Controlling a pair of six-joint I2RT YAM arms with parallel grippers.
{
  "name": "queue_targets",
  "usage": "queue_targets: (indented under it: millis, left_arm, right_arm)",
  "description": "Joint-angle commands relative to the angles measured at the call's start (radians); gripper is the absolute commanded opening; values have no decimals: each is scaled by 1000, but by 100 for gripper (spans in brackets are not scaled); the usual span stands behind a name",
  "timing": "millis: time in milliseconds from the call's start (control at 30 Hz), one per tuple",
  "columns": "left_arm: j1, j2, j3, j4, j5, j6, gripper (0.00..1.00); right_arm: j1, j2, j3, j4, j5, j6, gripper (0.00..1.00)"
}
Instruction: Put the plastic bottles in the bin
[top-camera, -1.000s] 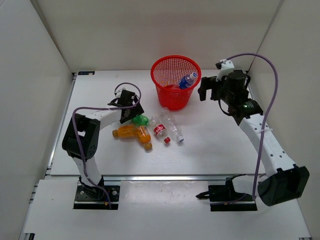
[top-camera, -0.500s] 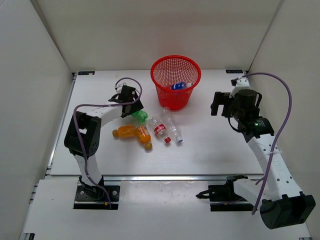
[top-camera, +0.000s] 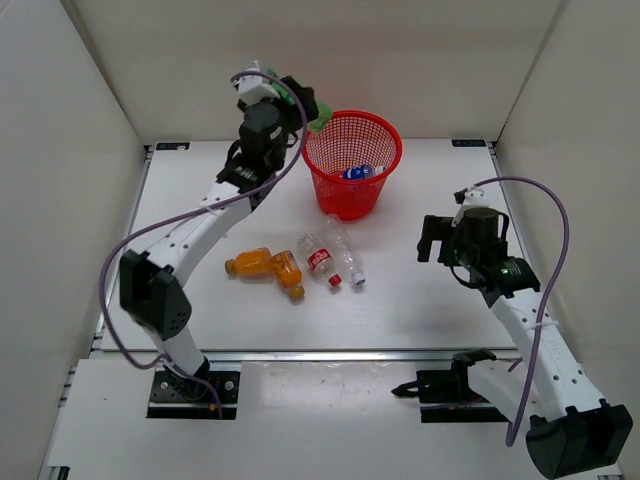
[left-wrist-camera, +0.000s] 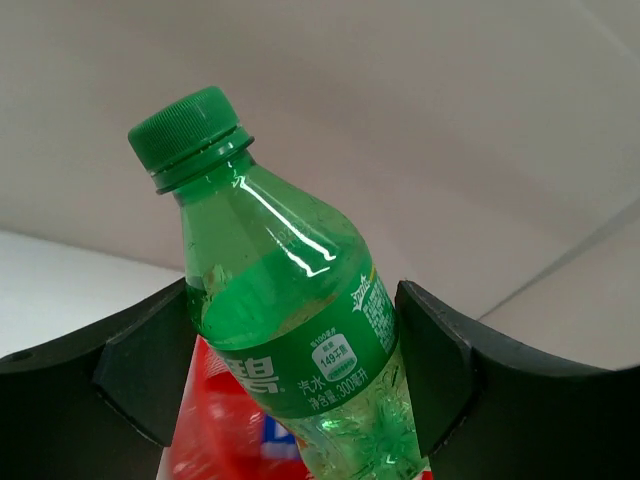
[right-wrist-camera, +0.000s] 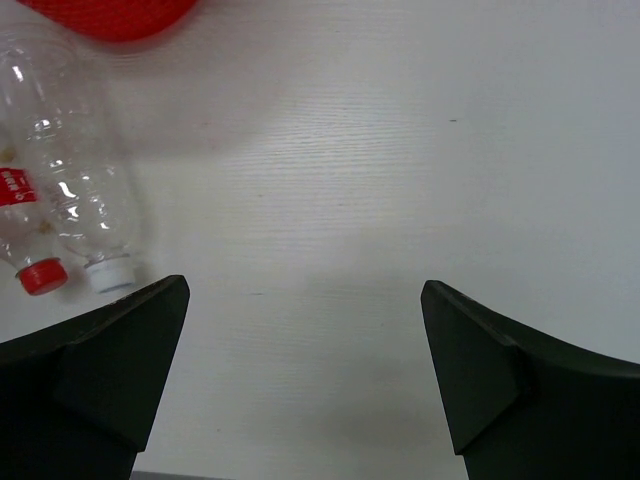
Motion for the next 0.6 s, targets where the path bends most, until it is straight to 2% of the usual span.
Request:
queue_targets:
  millis: [0,67,133,200,267,333,433,567]
  left_arm:
    - [-44,183,183,82,10,47,50]
    - [-59,279,309,45,6,53,58]
    - [-91,353,429,22,10,86,60]
    - [-119,396,440,26,-37,135,63]
    - [-138,405,443,40,-56,150,69]
    - [-121,391,415,48,37,123,98]
    - [-92,312,323,78,157,46,98]
    - [-99,204,231,44,190,101,99]
  right_arm:
    - [61,-9,3,43,42,43,99]
    - [95,2,5,38,48,46,99]
    - [141,-1,6,27,58,49,99]
    - [158,-3,2,41,56,60,99]
    - [182,11,-12,61,35,56,99]
    - [207,34,-11,73,39,80,99]
    - [297,91,-8,86,71,79,99]
    - [367,172,-6,159,38,60,99]
